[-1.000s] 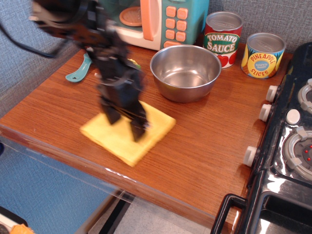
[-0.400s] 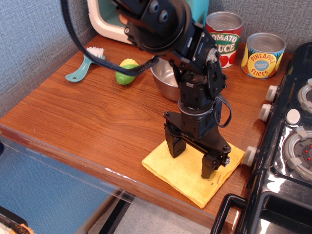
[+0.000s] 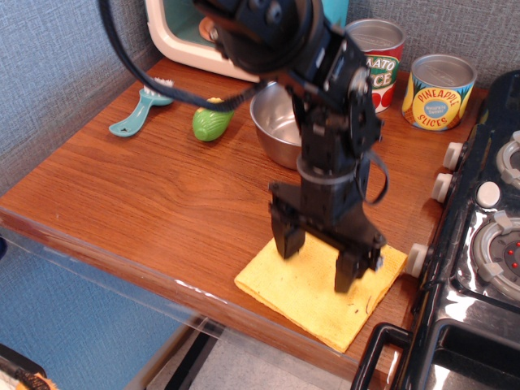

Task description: Move the towel to the bottom right corner

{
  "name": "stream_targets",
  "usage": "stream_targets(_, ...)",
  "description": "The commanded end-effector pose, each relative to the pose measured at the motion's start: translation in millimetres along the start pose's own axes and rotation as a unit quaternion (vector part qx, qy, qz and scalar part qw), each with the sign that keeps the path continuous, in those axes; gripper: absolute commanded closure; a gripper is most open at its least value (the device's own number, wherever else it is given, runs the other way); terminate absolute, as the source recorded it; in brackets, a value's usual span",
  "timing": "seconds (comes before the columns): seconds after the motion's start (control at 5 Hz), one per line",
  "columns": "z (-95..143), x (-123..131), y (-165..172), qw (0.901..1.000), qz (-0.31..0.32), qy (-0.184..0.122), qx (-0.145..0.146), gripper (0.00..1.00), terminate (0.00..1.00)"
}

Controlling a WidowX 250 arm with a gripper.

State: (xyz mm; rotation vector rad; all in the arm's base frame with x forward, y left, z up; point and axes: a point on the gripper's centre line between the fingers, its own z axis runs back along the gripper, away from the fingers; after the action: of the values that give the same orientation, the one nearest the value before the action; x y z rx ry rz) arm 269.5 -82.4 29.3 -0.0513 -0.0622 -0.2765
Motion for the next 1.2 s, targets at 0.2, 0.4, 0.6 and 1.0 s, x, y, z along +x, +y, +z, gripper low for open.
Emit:
stream_targets(0.2,96,-8,7,0.9965,0.017,-0.048,0.066,0.0,0.0)
stream_targets(0.4,93,-13,14,0.9977,0.03,-0.037,0.049,0.0,0.0)
stream_targets(0.6,86,-17,18,0.9982,0.05,-0.022,0.025,0.0,0.0)
stream_targets(1.0,86,-17,18,0.9982,0.05,-0.022,0.025,0.0,0.0)
